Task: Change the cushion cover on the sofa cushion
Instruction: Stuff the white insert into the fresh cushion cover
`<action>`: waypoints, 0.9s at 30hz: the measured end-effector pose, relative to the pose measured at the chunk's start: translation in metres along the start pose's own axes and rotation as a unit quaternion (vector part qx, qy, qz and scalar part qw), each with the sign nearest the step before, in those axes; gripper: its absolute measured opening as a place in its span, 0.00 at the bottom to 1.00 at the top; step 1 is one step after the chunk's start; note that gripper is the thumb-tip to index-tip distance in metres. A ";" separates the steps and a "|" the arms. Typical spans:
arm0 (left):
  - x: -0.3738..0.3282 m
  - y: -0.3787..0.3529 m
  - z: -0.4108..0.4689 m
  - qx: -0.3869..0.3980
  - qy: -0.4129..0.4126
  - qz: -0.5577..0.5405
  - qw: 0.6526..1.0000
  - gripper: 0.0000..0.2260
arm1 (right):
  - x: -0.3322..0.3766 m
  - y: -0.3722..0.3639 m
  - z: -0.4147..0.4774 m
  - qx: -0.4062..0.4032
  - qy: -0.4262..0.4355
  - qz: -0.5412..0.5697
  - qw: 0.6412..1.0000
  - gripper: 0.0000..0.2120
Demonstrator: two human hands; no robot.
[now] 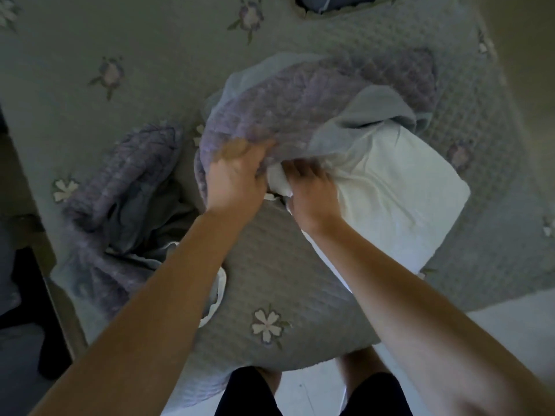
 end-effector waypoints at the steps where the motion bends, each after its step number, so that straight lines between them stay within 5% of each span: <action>1: -0.014 0.003 0.000 -0.007 -0.035 -0.028 0.999 0.21 | 0.002 0.005 0.002 -0.023 0.003 0.062 0.998 0.20; 5: -0.014 -0.006 -0.026 0.046 -0.025 -0.104 0.993 0.22 | -0.010 -0.037 0.000 0.139 -0.054 0.034 0.988 0.17; 7: 0.014 -0.022 -0.045 0.128 0.037 -0.065 0.989 0.21 | -0.005 -0.034 -0.009 0.130 -0.003 0.013 0.991 0.22; 10: 0.054 -0.031 -0.062 0.219 0.160 -0.071 0.960 0.28 | 0.018 -0.020 -0.024 0.005 0.133 -0.076 0.988 0.24; 12: 0.066 -0.017 -0.048 0.144 0.203 -0.109 0.962 0.27 | 0.019 -0.033 -0.046 0.019 0.206 -0.102 0.973 0.26; 15: 0.066 0.002 -0.006 0.039 0.176 -0.027 0.983 0.22 | -0.002 -0.023 -0.082 0.008 0.231 -0.063 0.971 0.21; 18: 0.045 -0.024 0.044 0.083 0.097 0.039 0.991 0.23 | -0.067 0.034 -0.075 -0.161 0.028 0.079 0.983 0.21; 20: 0.025 -0.050 0.077 0.120 0.048 0.060 0.990 0.23 | -0.136 0.056 -0.067 -0.254 -0.185 0.136 0.940 0.30; 22: -0.001 -0.080 0.103 0.165 0.006 0.057 0.985 0.24 | -0.207 0.050 -0.066 -0.215 -0.435 0.199 0.851 0.53; 24: -0.031 -0.114 0.118 0.229 -0.036 0.048 0.971 0.27 | -0.253 0.019 -0.080 -0.102 -0.626 0.288 0.717 0.67; 25: -0.043 -0.131 0.120 0.263 -0.052 0.056 0.962 0.26 | -0.261 0.007 -0.086 -0.067 -0.662 0.341 0.664 0.71; 27: -0.053 -0.150 0.124 0.297 -0.045 0.083 0.950 0.21 | -0.263 -0.007 -0.081 -0.051 -0.624 0.450 0.637 0.70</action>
Point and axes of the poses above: each hand's wrist, its own z-axis towards the middle knuckle, its own y-axis out of the back of the hand, x = y × z, the point moved 9 cm from there along z, towards the middle knuckle, and after that the axes turned 11 degrees about -y, right-handed, at the moved point
